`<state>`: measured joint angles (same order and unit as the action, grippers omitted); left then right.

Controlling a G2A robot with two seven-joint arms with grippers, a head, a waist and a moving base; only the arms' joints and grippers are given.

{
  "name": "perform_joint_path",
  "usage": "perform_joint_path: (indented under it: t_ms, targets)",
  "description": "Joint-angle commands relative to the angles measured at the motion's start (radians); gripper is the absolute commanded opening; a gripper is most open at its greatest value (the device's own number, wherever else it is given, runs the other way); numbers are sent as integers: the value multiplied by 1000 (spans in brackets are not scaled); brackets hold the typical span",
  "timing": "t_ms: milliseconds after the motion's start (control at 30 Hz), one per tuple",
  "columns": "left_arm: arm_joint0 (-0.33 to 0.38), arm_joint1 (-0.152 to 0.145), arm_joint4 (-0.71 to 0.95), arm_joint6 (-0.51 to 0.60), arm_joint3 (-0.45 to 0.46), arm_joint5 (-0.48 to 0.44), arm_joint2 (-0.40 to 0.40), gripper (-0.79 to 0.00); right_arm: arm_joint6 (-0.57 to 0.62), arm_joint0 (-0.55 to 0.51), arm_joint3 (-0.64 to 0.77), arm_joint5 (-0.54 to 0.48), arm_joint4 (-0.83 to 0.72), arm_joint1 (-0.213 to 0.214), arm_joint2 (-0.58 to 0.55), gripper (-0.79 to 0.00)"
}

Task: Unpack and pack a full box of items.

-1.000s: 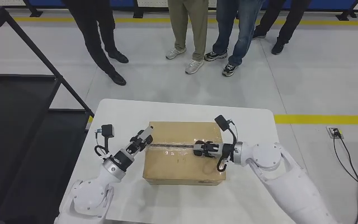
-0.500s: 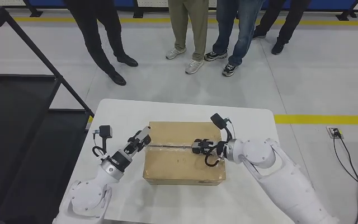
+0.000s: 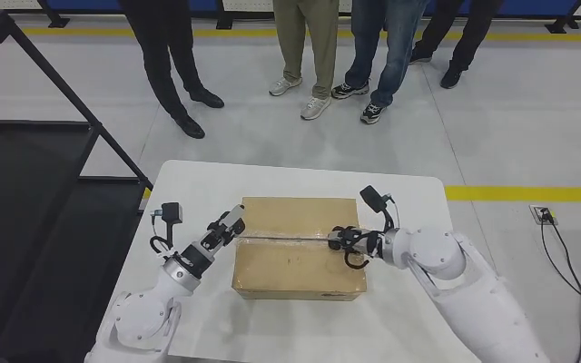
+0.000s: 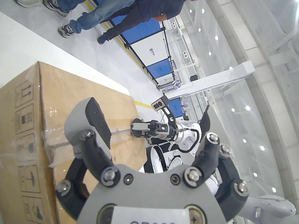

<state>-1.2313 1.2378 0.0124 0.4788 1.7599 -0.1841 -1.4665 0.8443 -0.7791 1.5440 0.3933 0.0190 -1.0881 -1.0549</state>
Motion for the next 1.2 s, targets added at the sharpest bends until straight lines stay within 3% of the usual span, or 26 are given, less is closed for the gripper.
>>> perform_joint_path:
  t_ms: [0,333,1167]
  targets:
    - [0,-1,1,-1,-1,-1,0,0,2,-13,17,9,7,4,-15,-785]
    - [-9,-5,23,-12,-12,-11,-19,0,14,-15,37,35,17,3,-2,-785]
    - [-91,-20,98,-39,-14,-52,-120,0,-47,195,-115,20,-6,-103,252,-785]
